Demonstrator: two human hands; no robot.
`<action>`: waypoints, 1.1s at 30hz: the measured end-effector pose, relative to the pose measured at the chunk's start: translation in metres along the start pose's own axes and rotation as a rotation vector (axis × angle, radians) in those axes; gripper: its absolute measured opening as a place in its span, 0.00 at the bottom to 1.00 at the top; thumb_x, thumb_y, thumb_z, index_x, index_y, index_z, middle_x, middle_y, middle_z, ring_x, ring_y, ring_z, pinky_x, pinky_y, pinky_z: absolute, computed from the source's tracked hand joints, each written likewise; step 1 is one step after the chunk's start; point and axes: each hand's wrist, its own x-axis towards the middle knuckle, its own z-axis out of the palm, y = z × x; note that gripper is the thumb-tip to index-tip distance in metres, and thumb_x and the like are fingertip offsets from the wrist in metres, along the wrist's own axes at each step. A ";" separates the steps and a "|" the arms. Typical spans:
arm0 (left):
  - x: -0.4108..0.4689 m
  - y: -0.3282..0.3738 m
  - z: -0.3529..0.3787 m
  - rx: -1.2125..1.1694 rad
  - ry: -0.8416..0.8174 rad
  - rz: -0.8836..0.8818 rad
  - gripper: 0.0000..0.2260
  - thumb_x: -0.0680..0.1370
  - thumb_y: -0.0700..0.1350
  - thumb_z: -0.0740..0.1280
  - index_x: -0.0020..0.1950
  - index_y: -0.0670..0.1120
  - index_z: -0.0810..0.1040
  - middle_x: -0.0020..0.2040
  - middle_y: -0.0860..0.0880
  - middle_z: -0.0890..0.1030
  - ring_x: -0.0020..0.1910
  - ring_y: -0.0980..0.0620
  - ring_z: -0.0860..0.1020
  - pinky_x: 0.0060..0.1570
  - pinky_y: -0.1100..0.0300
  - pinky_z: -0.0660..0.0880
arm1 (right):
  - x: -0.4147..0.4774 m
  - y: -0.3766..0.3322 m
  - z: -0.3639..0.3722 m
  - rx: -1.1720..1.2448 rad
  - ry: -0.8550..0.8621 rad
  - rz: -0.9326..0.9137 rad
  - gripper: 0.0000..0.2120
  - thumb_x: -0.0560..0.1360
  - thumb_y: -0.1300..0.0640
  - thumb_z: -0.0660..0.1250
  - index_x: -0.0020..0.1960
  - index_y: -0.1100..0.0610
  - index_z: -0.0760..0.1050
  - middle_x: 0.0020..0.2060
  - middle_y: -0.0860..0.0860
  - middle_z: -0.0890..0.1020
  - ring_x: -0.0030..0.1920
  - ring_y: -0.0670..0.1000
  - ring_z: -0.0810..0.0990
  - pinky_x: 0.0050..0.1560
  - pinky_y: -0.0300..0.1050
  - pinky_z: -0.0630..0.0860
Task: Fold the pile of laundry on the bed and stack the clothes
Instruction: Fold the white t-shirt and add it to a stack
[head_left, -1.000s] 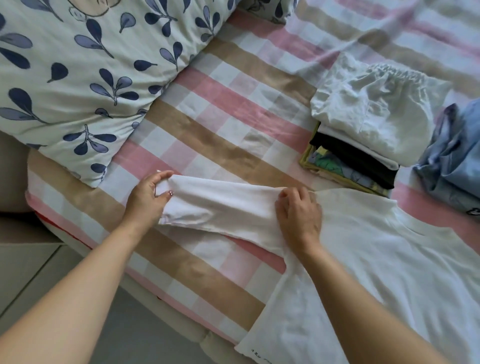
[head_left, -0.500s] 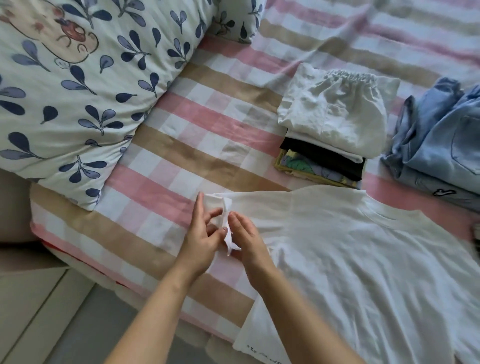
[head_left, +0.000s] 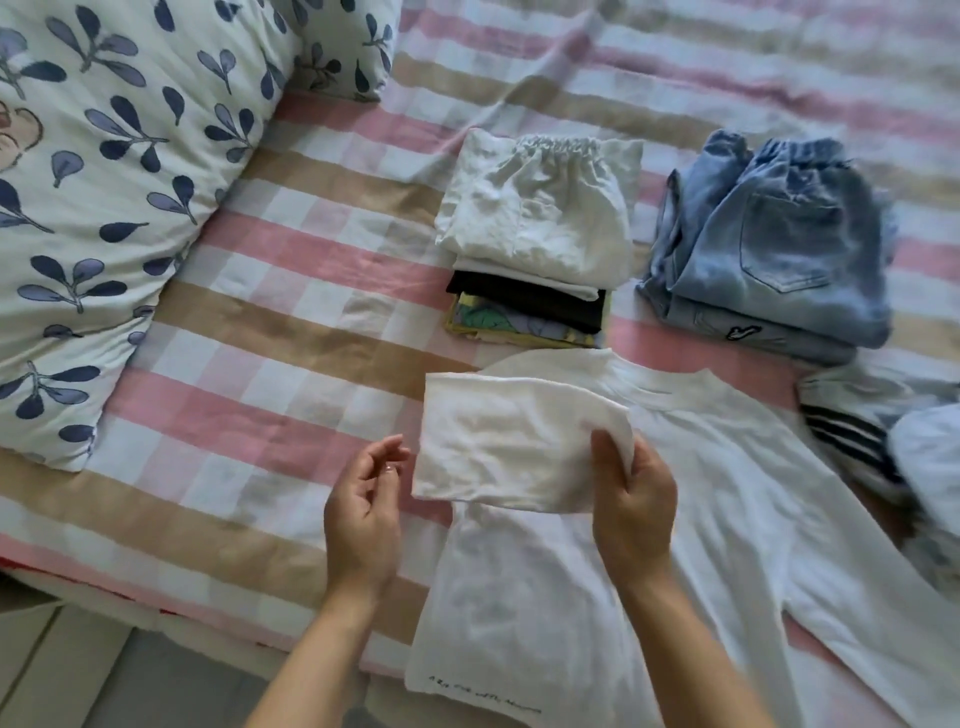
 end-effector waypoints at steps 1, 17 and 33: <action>-0.001 0.004 0.013 0.032 -0.045 0.038 0.16 0.79 0.36 0.59 0.51 0.57 0.76 0.49 0.57 0.79 0.50 0.61 0.78 0.47 0.72 0.73 | 0.006 0.010 -0.020 -0.025 0.044 0.022 0.12 0.75 0.48 0.60 0.36 0.52 0.73 0.29 0.44 0.74 0.31 0.42 0.72 0.34 0.38 0.68; 0.071 -0.016 0.127 0.326 -0.082 -0.074 0.17 0.79 0.47 0.63 0.63 0.38 0.72 0.57 0.41 0.78 0.56 0.44 0.75 0.54 0.57 0.68 | 0.068 0.118 -0.123 -0.697 0.169 0.093 0.21 0.72 0.59 0.68 0.65 0.60 0.72 0.59 0.59 0.74 0.60 0.61 0.69 0.61 0.45 0.60; 0.120 -0.022 0.129 0.496 -0.024 0.261 0.12 0.81 0.47 0.58 0.51 0.37 0.71 0.43 0.35 0.78 0.42 0.38 0.75 0.38 0.54 0.64 | 0.145 0.120 -0.102 -0.801 0.197 0.197 0.14 0.76 0.47 0.62 0.54 0.55 0.76 0.55 0.56 0.76 0.59 0.59 0.68 0.58 0.53 0.62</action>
